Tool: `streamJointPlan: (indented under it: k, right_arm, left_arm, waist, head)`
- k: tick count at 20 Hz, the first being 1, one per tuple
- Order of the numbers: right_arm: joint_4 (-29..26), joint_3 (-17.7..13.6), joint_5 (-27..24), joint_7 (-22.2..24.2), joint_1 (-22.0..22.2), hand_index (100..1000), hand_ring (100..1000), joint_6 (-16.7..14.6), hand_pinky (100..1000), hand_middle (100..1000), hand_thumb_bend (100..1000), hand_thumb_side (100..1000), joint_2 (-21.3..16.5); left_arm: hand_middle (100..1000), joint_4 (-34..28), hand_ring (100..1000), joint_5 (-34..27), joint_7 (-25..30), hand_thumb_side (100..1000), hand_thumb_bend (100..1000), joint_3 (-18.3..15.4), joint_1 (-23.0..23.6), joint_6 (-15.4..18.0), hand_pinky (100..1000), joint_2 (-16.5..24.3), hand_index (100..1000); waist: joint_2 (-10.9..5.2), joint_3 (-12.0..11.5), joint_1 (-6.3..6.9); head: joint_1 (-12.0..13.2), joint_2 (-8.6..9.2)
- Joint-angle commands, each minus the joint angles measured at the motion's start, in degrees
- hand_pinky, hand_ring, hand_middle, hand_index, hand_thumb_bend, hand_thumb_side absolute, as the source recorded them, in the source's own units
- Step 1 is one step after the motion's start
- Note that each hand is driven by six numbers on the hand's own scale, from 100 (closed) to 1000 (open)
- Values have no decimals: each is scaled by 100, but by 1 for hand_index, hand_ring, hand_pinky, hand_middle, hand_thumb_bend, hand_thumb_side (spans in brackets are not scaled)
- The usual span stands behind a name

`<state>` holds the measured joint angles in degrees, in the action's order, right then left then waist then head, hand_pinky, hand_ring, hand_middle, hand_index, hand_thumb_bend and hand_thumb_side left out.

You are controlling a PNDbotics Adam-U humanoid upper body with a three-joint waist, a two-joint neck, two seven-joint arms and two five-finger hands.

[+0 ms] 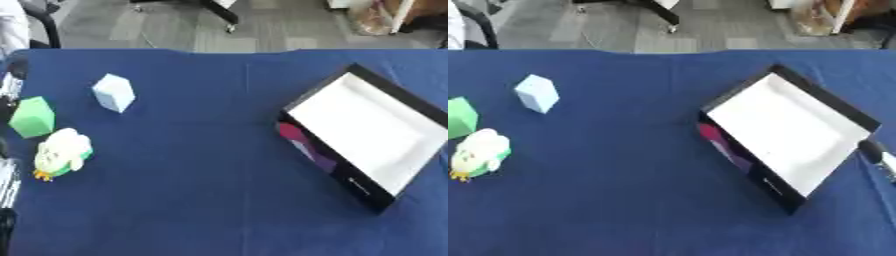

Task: Pick up the objects with one hand, pass them to the other hand, and then place them into the box on the other side of the table.

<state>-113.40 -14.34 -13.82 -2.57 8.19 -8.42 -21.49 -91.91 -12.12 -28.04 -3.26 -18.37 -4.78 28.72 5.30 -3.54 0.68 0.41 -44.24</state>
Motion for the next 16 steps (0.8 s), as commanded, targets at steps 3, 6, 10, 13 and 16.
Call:
streamJointPlan:
  k: [3,6,10,13,16]
  right_arm:
    - [-119,-11,41,27,31,1000,992,-130,984,994,687,193,-268]
    - [-119,15,40,61,31,1000,992,-185,984,994,687,193,-323]
    - [-119,30,54,88,42,1000,991,-234,984,994,688,192,-354]
    - [-119,39,72,101,64,1000,991,-274,983,994,688,192,-374]
    - [-119,53,96,117,90,1000,991,-294,983,994,688,190,-382]
  left_arm:
    - [635,509,864,-41,754,365,852,205,-755,-583,745,1097,886]
    - [628,902,863,124,1448,349,860,366,-1258,-922,753,1451,885]
    - [666,1476,870,629,2389,351,860,659,-1881,-1324,782,1847,892]
    - [693,1919,879,1204,3169,315,854,812,-2283,-1553,807,2018,892]
    - [718,2359,892,1775,3960,234,859,883,-2606,-1617,836,2132,891]
  waist:
    - [35,21,74]
    - [51,24,78]
    - [72,36,71]
    - [76,31,65]
    - [78,19,63]
  head:
    - [30,12]
    - [54,12]
    - [121,12]
    - [169,12]
    - [191,12]
